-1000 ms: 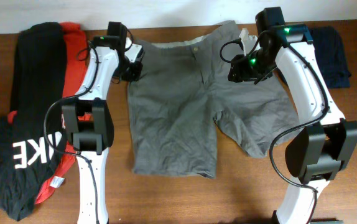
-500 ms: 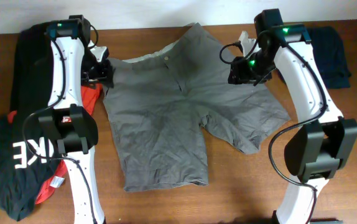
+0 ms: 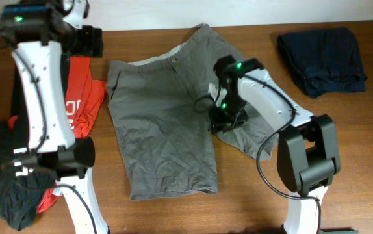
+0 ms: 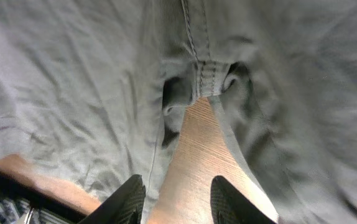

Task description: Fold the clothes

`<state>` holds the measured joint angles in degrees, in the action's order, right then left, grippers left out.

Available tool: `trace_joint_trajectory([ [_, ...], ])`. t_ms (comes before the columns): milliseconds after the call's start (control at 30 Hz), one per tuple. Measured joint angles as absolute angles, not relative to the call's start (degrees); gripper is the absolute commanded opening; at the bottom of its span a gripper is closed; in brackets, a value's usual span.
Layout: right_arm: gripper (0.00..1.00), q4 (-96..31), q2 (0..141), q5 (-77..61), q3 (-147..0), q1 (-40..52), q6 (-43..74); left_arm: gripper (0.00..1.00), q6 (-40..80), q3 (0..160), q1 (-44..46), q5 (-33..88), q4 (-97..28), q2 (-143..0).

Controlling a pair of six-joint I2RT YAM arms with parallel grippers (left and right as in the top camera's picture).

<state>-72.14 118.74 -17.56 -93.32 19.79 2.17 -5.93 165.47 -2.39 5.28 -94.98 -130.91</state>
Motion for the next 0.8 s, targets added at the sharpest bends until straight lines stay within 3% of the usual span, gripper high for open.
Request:
trace_joint_trajectory([
  [200,0.39,-59.7,119.3,-14.8,-81.4,17.4,5.6,0.8,-5.9,165.2,-2.4,5.1,-94.9,-130.4],
  [400,0.39,-50.7,117.7,-10.1,-79.6,14.1,6.3,0.8,-5.9,165.2,-2.4,5.1,-94.4,-130.5],
  [567,0.39,-31.5,118.2,-3.0,-78.5,10.5,4.3,0.8,-5.9,165.2,-2.4,5.1,-93.6,-130.5],
  [800,0.4,-15.2,122.0,-0.9,-78.4,7.0,-2.2,0.8,-5.9,165.2,-2.3,5.1,-93.6,-130.6],
])
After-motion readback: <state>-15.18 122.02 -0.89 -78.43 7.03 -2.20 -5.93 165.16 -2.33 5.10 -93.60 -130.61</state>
